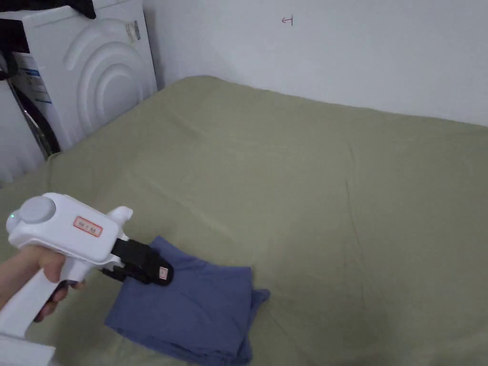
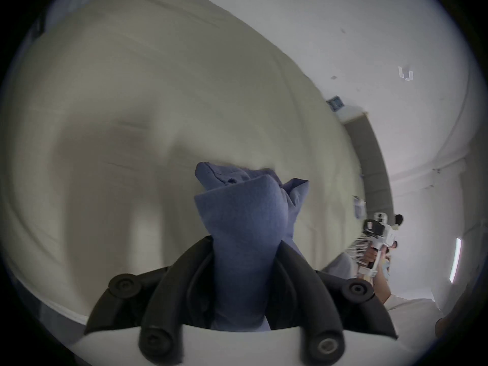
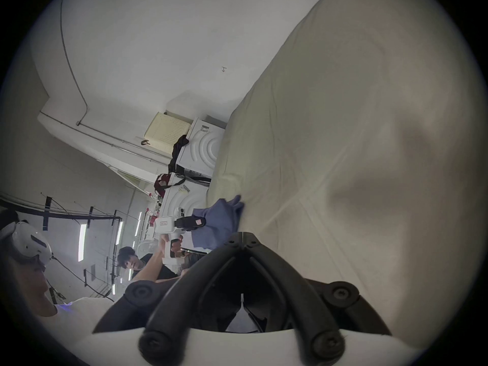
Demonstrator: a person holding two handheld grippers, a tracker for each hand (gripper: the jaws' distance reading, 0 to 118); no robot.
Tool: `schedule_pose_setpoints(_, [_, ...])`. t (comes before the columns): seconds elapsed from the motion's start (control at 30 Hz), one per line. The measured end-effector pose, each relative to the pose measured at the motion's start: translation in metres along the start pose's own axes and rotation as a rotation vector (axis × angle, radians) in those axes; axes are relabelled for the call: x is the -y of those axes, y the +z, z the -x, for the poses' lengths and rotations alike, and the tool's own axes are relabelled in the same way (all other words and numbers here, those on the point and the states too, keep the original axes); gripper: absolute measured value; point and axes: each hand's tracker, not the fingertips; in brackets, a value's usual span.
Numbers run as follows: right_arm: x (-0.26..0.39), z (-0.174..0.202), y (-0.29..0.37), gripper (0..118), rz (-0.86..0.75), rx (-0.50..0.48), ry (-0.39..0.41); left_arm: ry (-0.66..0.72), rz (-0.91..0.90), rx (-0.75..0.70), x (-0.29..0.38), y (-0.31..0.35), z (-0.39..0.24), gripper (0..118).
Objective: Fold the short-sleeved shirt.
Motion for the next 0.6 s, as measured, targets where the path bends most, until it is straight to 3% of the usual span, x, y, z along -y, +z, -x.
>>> schedule_pose_setpoints(0.3, [-0.008, 0.007, -0.010, 1, -0.015, 0.087, 0.020, 0.010, 0.040, -0.101, -0.064, 0.031, 0.047, 22])
schedule_pose_setpoints(0.33, [-0.009, 0.006, -0.010, 1, -0.014, 0.086, 0.018, 0.001, 0.046, -0.106, -0.058, 0.029, 0.039, 31])
schedule_pose_setpoints(0.4, [-0.010, 0.011, -0.014, 1, -0.007, 0.094, 0.021, 0.013, 0.040, -0.170, -0.058, 0.029, 0.033, 95])
schedule_pose_setpoints(0.43, [-0.011, 0.013, -0.014, 1, -0.006, 0.101, 0.030, 0.005, 0.027, -0.219, -0.057, 0.031, 0.027, 115])
schedule_pose_setpoints(0.6, [-0.015, 0.022, -0.007, 1, -0.013, 0.071, 0.050, -0.007, -0.117, -0.272, -0.037, 0.068, 0.005, 118])
